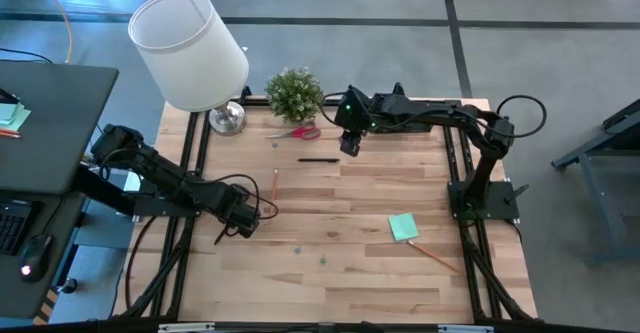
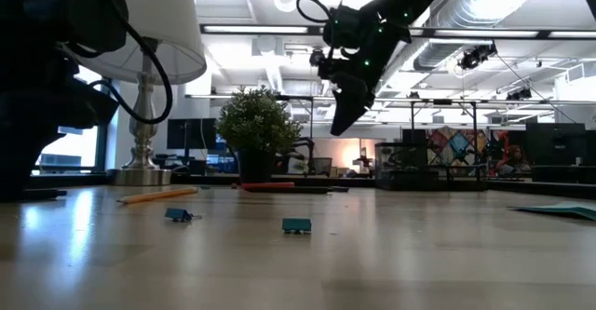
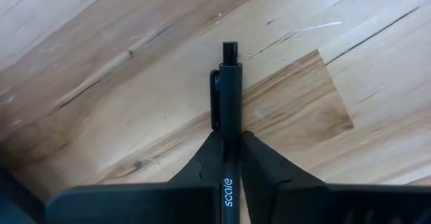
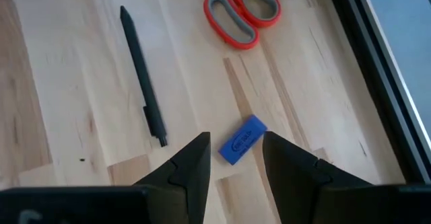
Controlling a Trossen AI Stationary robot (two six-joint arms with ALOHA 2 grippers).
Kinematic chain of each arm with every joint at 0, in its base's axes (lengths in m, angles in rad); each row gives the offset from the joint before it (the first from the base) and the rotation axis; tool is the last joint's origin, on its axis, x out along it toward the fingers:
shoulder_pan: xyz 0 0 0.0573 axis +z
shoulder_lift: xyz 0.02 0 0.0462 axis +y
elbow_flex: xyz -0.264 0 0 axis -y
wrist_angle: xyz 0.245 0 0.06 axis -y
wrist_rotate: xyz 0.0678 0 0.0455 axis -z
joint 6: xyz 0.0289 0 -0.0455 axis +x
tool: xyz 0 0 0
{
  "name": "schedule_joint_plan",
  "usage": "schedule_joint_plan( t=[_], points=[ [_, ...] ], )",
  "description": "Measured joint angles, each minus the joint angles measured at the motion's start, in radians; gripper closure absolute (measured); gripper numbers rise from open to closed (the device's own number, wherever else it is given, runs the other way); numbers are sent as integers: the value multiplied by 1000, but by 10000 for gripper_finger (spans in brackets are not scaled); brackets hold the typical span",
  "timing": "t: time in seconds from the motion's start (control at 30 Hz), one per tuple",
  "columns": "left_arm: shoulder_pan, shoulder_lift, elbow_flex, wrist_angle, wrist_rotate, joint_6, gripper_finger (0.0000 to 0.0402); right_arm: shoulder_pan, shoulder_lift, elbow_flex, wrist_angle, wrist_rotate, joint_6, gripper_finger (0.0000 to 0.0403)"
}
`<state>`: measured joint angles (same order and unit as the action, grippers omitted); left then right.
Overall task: Pick and place office supplies into organizer
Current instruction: Put the bottom black pen in the black desk organizer
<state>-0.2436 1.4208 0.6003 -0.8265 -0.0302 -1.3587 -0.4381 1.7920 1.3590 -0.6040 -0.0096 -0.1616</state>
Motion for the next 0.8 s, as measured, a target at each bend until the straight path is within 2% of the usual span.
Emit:
schedule_joint_plan(
  t=[0.1,0.2,0.43,0.67,0.73,0.8],
  points=[
    [0,1,3,2,-3,24,381,0,0,0,2,0,0,274],
    [1,3,36,-12,-32,71,395,0,0,0,4,-11,3,274],
    [16,-41,248,-91,-275,242,398,-12,0,0,60,-27,-38,274],
    [89,-85,473,-56,-583,618,400,-29,0,-7,2,-53,25,274],
    [113,-99,503,20,-650,740,400,-26,-2,-50,46,-56,53,274],
    [143,-115,502,132,-671,872,400,-18,0,-115,82,-66,76,274]
  ],
)
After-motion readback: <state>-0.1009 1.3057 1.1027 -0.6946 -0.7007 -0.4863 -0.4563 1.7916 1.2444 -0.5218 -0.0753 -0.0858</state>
